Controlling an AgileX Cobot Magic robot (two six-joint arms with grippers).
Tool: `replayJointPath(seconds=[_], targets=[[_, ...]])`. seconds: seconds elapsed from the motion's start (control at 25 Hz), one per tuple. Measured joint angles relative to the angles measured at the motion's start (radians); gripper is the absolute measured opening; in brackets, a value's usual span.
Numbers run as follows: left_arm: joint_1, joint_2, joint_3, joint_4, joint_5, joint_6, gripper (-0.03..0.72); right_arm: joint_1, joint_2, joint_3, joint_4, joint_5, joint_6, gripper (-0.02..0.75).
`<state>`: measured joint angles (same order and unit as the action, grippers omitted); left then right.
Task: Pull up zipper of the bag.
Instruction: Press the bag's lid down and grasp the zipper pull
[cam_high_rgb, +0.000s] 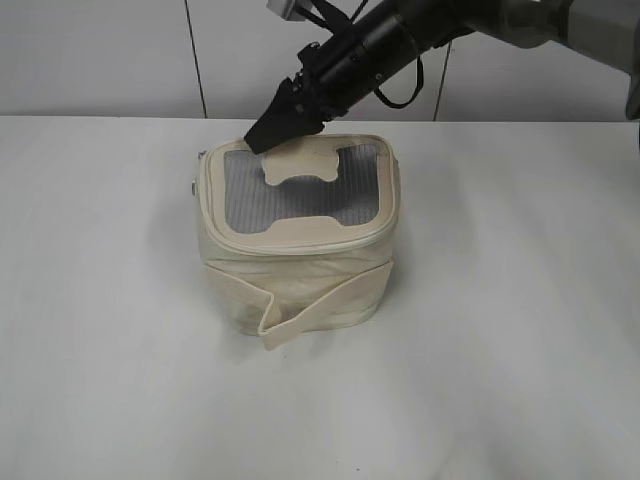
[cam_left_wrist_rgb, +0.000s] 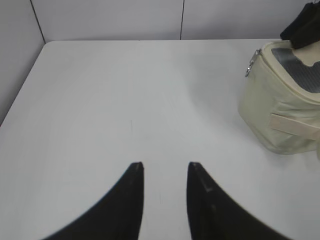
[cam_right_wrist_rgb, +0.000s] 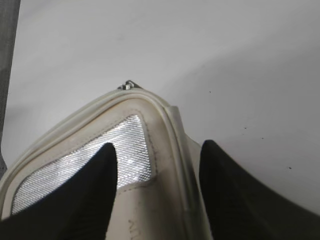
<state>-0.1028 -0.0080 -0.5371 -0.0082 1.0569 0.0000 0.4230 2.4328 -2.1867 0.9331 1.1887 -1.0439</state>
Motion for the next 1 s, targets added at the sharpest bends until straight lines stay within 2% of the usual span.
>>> replayJointPath(seconds=[0.24,0.52,0.6,0.72,0.76,0.88,1.0], targets=[[0.0,0.0,0.0,0.0,0.0,0.0,0.241,0.0,0.004,-0.003,-0.001,-0.047,0.003,0.419],[0.0,0.0,0.0,0.0,0.0,0.0,0.241,0.01,0.026,-0.006,-0.025,-0.051,0.01,0.375],[0.0,0.011,0.0,0.0,0.0,0.0,0.241,0.015,0.03,-0.008,-0.026,-0.052,0.014,0.312],[0.0,0.051,-0.005,0.0,-0.014,0.005,0.241,0.018,0.03,-0.016,-0.036,-0.036,0.016,0.107],[0.0,0.079,-0.011,-0.009,-0.022,0.007,0.241,0.019,0.03,-0.016,-0.039,-0.032,0.018,0.08],[-0.006,0.223,-0.023,-0.116,-0.078,0.036,0.249,0.019,0.031,-0.016,-0.041,-0.031,0.024,0.055],[-0.025,0.439,-0.024,-0.361,-0.251,0.222,0.271,0.019,0.031,-0.016,-0.042,-0.03,0.032,0.054]])
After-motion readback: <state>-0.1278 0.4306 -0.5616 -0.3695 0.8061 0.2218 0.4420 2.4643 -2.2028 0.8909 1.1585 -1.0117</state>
